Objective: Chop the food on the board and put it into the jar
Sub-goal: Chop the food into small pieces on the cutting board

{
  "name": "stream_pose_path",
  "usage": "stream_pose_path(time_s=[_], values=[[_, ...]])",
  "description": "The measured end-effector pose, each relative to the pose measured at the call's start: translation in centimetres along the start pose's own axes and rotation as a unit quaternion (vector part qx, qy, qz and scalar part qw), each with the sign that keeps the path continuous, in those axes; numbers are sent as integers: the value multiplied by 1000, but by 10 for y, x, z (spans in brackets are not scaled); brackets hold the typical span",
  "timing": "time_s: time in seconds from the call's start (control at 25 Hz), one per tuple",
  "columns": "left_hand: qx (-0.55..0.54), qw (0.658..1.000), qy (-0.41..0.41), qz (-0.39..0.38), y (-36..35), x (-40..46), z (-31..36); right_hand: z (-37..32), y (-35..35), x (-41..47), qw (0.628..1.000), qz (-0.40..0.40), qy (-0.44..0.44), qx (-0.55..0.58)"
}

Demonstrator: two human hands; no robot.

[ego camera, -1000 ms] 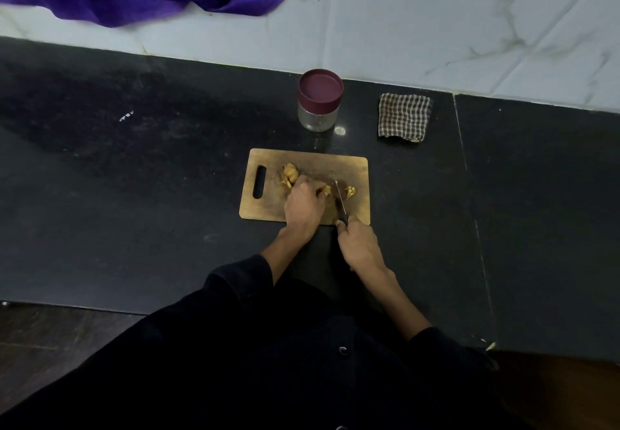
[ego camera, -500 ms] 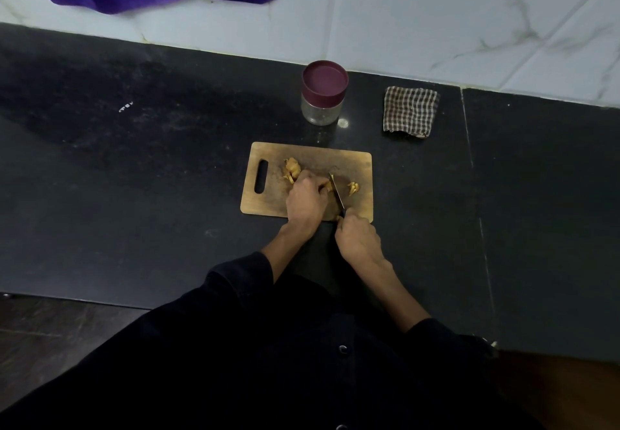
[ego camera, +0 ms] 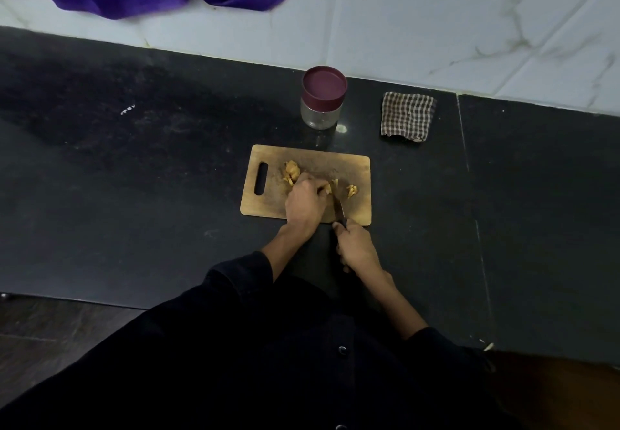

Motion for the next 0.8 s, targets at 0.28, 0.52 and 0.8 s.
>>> stream_pose_path(time_s=[0.28, 0.52, 0.8], values=[[10, 1000, 7, 3, -2, 2, -3, 11, 4, -7, 992, 3, 15, 123], [6, 1000, 0, 2, -2, 2, -3, -17, 12, -3, 989, 53, 40, -135], [2, 1000, 1, -5, -3, 3, -4, -23, 13, -2, 970, 67, 31, -231]])
Point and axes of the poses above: each hand's wrist, its own x-axis towards the middle knuckle, its own y-axis out of the back of the hand, z = x × y, the point moved 9 cm from there along x, towards the middle knuckle, and after that the axes turned 14 degrees about -z, right-handed, at the moved point
